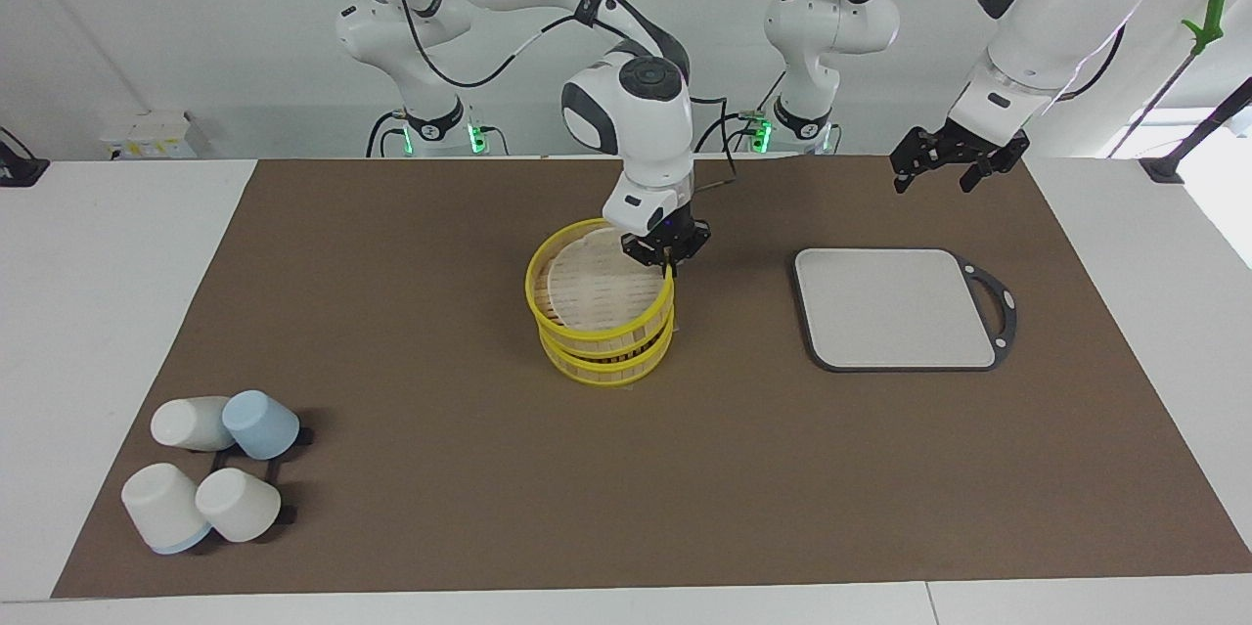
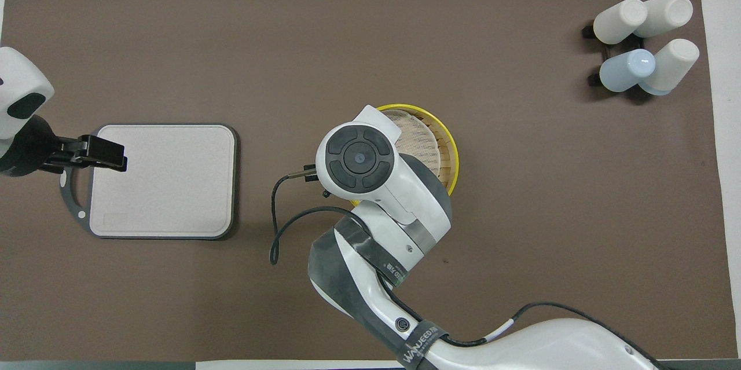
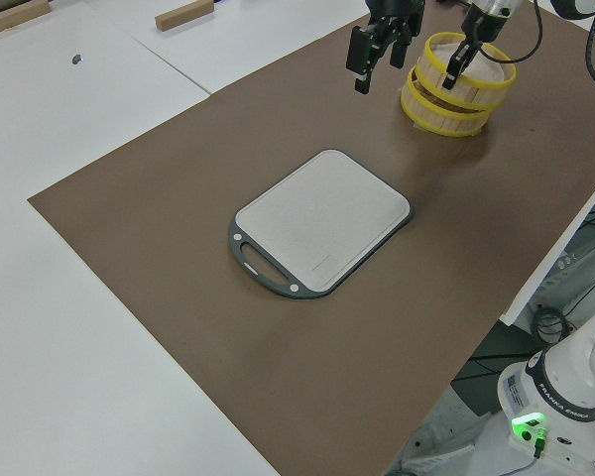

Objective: Place bun in steamer

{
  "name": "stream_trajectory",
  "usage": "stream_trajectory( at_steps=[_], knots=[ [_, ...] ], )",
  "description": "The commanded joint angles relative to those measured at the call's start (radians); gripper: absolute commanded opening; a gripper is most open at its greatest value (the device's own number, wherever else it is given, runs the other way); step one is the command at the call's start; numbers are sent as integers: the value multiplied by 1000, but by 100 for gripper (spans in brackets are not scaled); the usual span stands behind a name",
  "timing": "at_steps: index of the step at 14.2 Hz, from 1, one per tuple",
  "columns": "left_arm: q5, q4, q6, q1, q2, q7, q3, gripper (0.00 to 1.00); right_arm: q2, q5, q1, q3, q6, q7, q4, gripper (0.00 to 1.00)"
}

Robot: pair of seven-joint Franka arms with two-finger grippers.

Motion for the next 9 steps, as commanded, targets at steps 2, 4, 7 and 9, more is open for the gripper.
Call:
stream_trajectory(
  at_steps=[2, 4, 7, 9],
  knots=[
    [16, 61, -59, 21, 30, 13, -11, 100, 13, -18, -10, 4, 41, 21, 9, 0],
    [16, 101, -88, 23, 48, 13, -12, 100, 15, -19, -21, 4, 95, 16, -18, 0],
    [16, 104, -88, 38, 39, 15, -23, 100, 24, -19, -23, 4, 129, 21, -26, 0],
    [16, 102, -82, 38, 34, 15, -23, 100, 32, -19, -15, 4, 146, 24, -34, 0]
  ],
)
